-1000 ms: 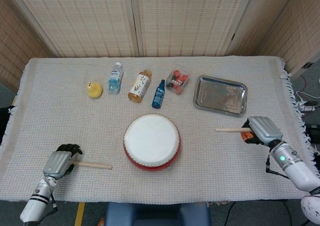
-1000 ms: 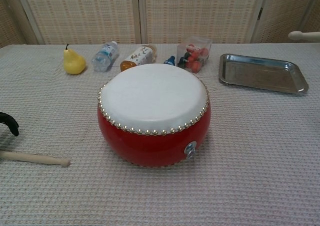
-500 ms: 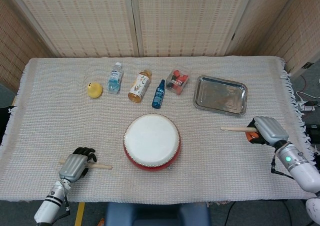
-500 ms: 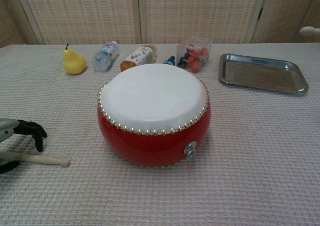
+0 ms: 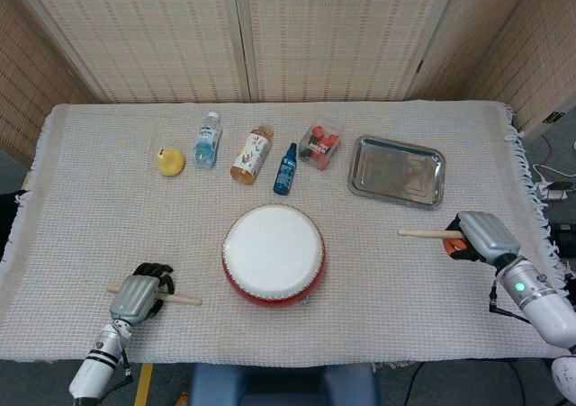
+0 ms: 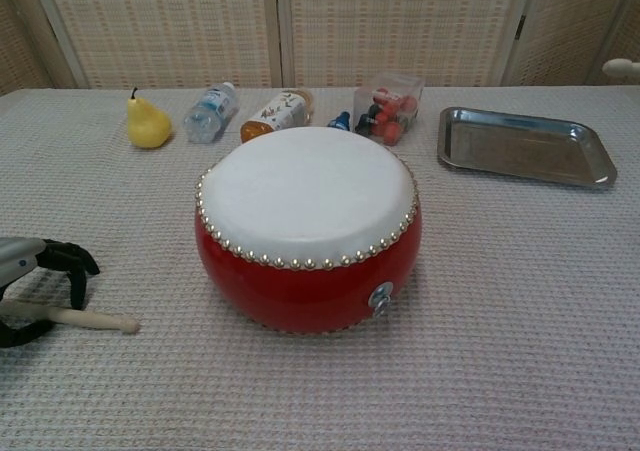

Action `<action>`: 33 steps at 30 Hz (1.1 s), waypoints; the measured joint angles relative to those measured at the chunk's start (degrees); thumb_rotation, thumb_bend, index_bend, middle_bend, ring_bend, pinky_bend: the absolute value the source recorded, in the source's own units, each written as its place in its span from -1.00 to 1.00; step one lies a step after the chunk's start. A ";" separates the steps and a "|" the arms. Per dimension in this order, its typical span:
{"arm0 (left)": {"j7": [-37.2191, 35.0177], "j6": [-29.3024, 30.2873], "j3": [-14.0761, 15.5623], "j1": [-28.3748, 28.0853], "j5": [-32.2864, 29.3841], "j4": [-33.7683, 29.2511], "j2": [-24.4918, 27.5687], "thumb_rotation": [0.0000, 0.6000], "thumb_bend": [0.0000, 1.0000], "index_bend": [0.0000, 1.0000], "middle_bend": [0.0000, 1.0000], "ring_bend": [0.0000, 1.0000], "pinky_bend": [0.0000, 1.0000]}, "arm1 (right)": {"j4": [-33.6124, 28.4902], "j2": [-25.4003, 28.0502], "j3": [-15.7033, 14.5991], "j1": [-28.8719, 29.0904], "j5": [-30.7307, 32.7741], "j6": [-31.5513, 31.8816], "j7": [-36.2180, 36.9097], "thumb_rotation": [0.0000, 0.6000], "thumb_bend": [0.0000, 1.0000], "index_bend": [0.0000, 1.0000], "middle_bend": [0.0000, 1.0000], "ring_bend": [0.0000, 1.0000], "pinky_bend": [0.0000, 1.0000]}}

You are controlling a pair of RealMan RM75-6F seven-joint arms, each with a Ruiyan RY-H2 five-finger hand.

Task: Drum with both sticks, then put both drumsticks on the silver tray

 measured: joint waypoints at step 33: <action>-66.12 -0.57 -3.46 3.11 4.85 -7.85 12.71 1.00 -0.32 0.16 -0.37 -0.60 -0.65 | -0.17 -0.54 0.41 -0.56 -1.10 -0.18 0.63 1.00 0.63 1.00 1.00 1.00 1.00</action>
